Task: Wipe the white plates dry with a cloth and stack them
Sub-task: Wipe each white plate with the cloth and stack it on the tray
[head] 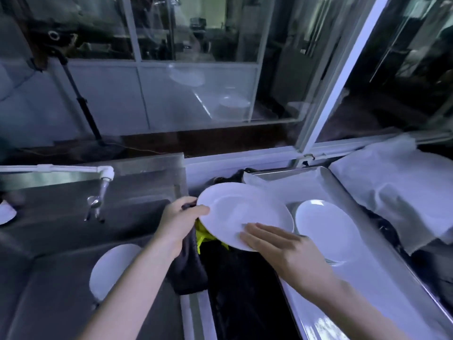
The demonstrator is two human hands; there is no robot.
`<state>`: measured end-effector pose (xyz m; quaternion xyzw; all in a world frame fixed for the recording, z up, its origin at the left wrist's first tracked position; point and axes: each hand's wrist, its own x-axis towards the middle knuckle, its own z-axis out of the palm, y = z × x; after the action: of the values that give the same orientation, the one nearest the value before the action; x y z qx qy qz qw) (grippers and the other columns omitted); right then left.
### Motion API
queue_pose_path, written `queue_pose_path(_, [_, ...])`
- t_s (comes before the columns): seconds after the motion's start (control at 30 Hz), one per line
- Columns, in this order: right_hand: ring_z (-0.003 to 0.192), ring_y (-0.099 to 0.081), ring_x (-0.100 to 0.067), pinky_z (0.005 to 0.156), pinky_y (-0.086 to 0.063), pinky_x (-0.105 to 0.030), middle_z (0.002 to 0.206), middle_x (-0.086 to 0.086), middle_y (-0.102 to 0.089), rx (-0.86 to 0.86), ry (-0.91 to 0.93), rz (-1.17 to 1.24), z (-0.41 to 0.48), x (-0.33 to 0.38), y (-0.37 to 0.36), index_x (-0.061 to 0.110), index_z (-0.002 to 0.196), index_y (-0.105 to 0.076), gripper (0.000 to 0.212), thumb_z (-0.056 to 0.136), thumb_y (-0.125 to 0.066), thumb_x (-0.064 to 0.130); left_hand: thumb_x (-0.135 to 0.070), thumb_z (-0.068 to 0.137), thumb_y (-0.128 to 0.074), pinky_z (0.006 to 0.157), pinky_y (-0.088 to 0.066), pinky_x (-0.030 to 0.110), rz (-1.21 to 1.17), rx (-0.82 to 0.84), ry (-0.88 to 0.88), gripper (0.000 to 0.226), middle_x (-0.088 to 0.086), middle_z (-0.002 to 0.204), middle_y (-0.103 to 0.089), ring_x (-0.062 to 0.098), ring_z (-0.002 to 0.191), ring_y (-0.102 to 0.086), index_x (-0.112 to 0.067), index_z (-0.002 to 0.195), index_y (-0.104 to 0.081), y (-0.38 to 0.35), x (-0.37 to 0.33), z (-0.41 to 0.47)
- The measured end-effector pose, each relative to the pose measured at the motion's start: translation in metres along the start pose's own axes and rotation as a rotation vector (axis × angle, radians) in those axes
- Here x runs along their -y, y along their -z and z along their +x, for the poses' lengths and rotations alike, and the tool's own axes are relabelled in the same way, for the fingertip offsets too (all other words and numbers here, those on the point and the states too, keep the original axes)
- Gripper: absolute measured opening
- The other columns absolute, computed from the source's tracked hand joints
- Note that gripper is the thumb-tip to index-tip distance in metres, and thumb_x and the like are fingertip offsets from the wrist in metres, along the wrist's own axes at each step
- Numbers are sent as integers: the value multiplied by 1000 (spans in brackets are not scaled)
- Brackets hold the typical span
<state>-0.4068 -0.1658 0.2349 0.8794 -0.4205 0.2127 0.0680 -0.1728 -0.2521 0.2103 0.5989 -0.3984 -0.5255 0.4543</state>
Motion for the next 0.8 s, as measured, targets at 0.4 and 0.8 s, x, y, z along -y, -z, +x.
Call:
queue_pose_path(0.4, [134,-43,1,108,-36,-21,148,18,-46,-212,-1109,951,-115,-139,13,34,146,-44,92,73,-69,-17,2,79,-73,56,-46,5,-79,84,-36,25,-19,67,-72,-9,61,-63,-22,82,-71,-171,31,14])
queue_pose_path(0.8, [63,-48,-9,61,-36,-27,58,1,-55,-415,-1591,822,-163,-214,-23,21,87,-72,28,75,-64,-3,-9,86,-70,70,-46,8,195,311,-21,22,-21,89,-73,-5,84,-64,-28,98,-70,-269,71,30])
